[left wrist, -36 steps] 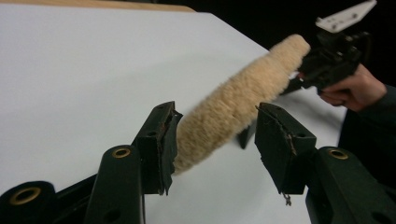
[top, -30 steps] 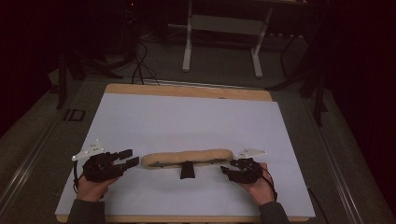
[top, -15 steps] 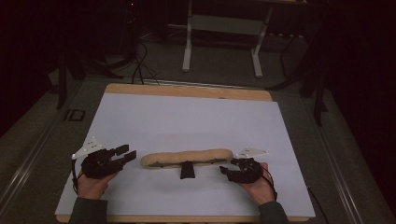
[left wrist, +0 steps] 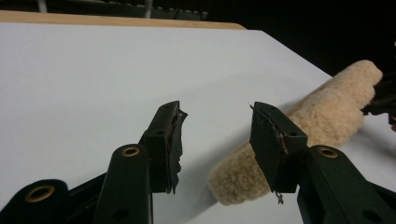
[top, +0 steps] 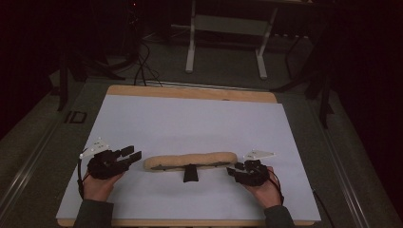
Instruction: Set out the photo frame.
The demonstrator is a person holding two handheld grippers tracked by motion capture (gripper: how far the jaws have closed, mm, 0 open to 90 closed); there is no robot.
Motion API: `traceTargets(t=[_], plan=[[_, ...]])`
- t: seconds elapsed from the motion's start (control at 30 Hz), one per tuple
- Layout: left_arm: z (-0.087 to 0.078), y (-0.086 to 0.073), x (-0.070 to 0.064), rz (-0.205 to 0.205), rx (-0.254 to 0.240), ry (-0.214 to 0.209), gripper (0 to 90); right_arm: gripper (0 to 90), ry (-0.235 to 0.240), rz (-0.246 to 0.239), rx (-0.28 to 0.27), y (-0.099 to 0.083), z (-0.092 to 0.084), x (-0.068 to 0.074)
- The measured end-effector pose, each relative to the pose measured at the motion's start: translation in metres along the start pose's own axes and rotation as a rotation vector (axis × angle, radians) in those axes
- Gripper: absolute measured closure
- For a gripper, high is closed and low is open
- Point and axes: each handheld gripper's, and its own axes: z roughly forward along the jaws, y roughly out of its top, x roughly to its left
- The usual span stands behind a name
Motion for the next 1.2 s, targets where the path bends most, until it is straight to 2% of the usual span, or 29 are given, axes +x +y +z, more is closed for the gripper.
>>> traceTargets(t=[0.13,0.27,0.4,0.5,0.6,0.73,0.87,1.1,1.2], plan=[[0.0,0.0,0.001,-0.005,-0.006,0.02,53.4,53.6,-0.001,0.007,0.015,-0.001,-0.001,-0.002],[0.001,0.0,0.0,-0.011,-0.01,0.042,51.0,53.6,-0.006,0.008,0.044,-0.002,0.0,-0.003],[0.002,0.0,-0.001,-0.011,-0.003,0.06,51.1,58.4,0.001,0.005,0.043,-0.002,-0.002,-0.002],[0.004,0.0,-0.001,-0.011,0.017,0.096,52.3,63.9,0.006,0.012,0.04,-0.002,-0.003,-0.003],[0.007,-0.001,0.0,-0.009,0.04,0.124,55.1,67.7,0.015,0.02,0.054,-0.003,-0.004,-0.004],[0.008,-0.001,0.0,-0.002,0.05,0.123,60.2,71.8,0.023,0.027,0.065,-0.004,-0.005,-0.007],[0.009,-0.002,-0.002,0.008,0.054,0.131,66.6,78.6,0.048,0.012,0.075,-0.004,-0.008,-0.007],[0.01,-0.003,-0.003,0.022,0.058,0.131,79.5,89.8,0.041,-0.027,0.047,-0.003,-0.01,-0.002],[0.013,-0.003,-0.004,0.02,0.068,0.112,85.6,90.0,0.037,-0.033,0.021,-0.001,-0.011,0.0]])
